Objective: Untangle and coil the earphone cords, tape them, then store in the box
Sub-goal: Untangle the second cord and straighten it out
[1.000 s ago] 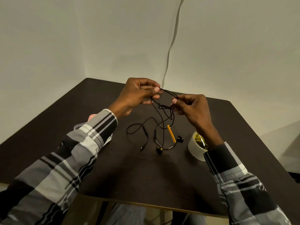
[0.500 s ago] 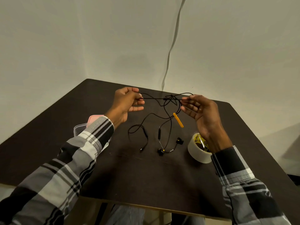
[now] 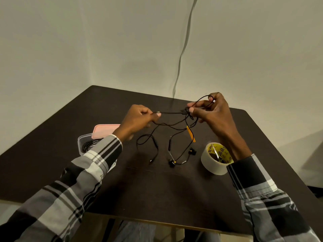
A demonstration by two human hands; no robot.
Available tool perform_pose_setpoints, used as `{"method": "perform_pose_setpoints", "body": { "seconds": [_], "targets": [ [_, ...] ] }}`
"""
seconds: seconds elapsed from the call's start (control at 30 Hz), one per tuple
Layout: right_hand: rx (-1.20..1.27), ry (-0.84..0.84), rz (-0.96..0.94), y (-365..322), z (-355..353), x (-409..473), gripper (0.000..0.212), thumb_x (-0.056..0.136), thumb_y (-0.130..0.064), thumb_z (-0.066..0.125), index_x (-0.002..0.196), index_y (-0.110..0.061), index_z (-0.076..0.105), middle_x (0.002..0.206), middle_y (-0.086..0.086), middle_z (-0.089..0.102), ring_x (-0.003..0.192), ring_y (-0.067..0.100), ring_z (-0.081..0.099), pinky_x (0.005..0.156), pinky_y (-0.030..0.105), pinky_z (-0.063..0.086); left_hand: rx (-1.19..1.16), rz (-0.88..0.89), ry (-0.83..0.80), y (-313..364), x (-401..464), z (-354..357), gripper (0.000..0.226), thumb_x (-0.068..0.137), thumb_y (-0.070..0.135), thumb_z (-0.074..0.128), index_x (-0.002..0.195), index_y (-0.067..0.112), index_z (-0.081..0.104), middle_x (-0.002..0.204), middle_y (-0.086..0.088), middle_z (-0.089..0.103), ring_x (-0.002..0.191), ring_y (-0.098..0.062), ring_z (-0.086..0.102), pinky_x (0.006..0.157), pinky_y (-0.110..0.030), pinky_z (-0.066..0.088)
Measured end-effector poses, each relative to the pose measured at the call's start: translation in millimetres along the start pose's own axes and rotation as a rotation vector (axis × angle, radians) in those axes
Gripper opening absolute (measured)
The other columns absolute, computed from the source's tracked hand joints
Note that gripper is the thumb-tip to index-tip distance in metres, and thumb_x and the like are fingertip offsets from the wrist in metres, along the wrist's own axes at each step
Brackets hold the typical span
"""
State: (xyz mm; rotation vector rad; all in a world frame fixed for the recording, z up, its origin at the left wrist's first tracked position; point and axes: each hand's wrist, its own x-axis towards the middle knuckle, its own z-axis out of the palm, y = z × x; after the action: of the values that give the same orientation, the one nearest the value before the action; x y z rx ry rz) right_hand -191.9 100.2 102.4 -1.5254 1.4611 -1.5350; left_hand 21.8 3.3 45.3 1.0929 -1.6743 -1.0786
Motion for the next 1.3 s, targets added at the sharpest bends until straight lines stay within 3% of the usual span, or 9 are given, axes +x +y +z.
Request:
{"method": "perform_pose_setpoints", "body": {
  "seconds": [0.1, 0.17, 0.23, 0.4, 0.67, 0.83, 1.0, 1.17, 1.3],
  "targets": [
    [-0.021, -0.036, 0.014, 3, -2, 0, 0.045, 0.084, 0.008, 0.07, 0.095, -0.015, 0.033, 0.089, 0.012, 0.074, 0.076, 0.016, 0.073, 0.063, 0.017, 0.051, -0.47, -0.136, -0.034, 11, 0, -7, 0.012, 0.089, 0.011, 0.065, 0.082, 0.001, 0.067, 0.079, -0.009, 0.063, 0.09, -0.022, 0.069, 0.087, -0.043, 0.058],
    [-0.056, -0.009, 0.018, 7, -3, 1, 0.043, 0.084, 0.003, 0.072, 0.096, -0.016, 0.036, 0.086, 0.014, 0.074, 0.079, 0.019, 0.074, 0.068, 0.024, 0.053, -0.678, -0.171, -0.068, 18, 0, -8, 0.016, 0.087, 0.006, 0.063, 0.072, 0.008, 0.06, 0.063, -0.004, 0.057, 0.071, -0.017, 0.069, 0.083, -0.042, 0.059],
    [-0.104, 0.018, 0.031, 12, -2, 2, 0.04, 0.084, -0.004, 0.075, 0.098, -0.016, 0.039, 0.089, 0.021, 0.073, 0.07, 0.011, 0.071, 0.068, 0.026, 0.052, -0.783, -0.189, -0.076, 22, 0, -6, 0.034, 0.087, 0.007, 0.063, 0.059, 0.018, 0.047, 0.049, 0.004, 0.041, 0.047, -0.01, 0.048, 0.069, -0.035, 0.06],
    [-0.15, 0.09, 0.019, 18, -3, 1, 0.039, 0.085, -0.009, 0.076, 0.103, -0.017, 0.042, 0.087, 0.024, 0.073, 0.063, 0.011, 0.068, 0.068, 0.024, 0.051, -0.84, -0.185, -0.164, 25, 2, -5, 0.041, 0.093, 0.009, 0.058, 0.062, 0.023, 0.034, 0.046, 0.01, 0.026, 0.038, -0.003, 0.022, 0.035, -0.015, 0.027],
    [-0.131, 0.201, -0.02, 23, -11, -1, 0.044, 0.086, -0.01, 0.074, 0.112, -0.017, 0.04, 0.078, 0.004, 0.076, 0.062, 0.006, 0.066, 0.065, 0.019, 0.048, -0.289, -0.125, -0.106, 25, -9, -4, 0.046, 0.087, 0.05, 0.065, 0.058, 0.022, 0.043, 0.053, 0.006, 0.035, 0.044, -0.006, 0.025, 0.04, -0.018, 0.021],
    [-0.127, 0.228, -0.045, 23, -13, 2, 0.043, 0.088, -0.011, 0.073, 0.119, -0.017, 0.044, 0.078, 0.001, 0.076, 0.069, 0.008, 0.069, 0.072, 0.025, 0.052, -0.035, -0.139, -0.272, 24, -14, -1, 0.08, 0.079, 0.082, 0.036, 0.055, 0.009, 0.058, 0.048, -0.004, 0.049, 0.04, -0.011, 0.036, 0.045, -0.022, 0.033],
    [-0.15, 0.222, -0.08, 24, -15, 3, 0.037, 0.09, -0.008, 0.07, 0.12, -0.017, 0.051, 0.078, 0.001, 0.075, 0.076, 0.008, 0.072, 0.073, 0.024, 0.052, 0.153, -0.3, -0.532, 24, -13, 0, 0.115, 0.063, 0.091, 0.01, 0.098, 0.001, 0.072, 0.092, -0.013, 0.077, 0.051, -0.019, 0.064, 0.043, -0.017, 0.032],
    [-0.152, 0.208, -0.085, 23, -13, 0, 0.028, 0.089, -0.008, 0.071, 0.115, -0.016, 0.063, 0.08, -0.002, 0.075, 0.068, -0.003, 0.066, 0.066, 0.015, 0.05, 0.178, -0.331, -0.541, 22, -10, 2, 0.125, 0.058, 0.099, 0.005, 0.125, 0.008, 0.059, 0.128, -0.01, 0.065, 0.079, -0.03, 0.075, 0.049, -0.018, 0.041],
    [-0.076, 0.19, -0.041, 19, -15, 0, 0.027, 0.087, -0.006, 0.072, 0.113, -0.01, 0.063, 0.081, 0.003, 0.075, 0.065, -0.005, 0.065, 0.061, 0.009, 0.047, 0.141, -0.375, -0.571, 21, -7, -4, 0.129, 0.051, 0.099, 0.011, 0.141, 0.013, 0.046, 0.145, -0.01, 0.051, 0.09, -0.029, 0.074, 0.068, -0.032, 0.055]
  ]
}}
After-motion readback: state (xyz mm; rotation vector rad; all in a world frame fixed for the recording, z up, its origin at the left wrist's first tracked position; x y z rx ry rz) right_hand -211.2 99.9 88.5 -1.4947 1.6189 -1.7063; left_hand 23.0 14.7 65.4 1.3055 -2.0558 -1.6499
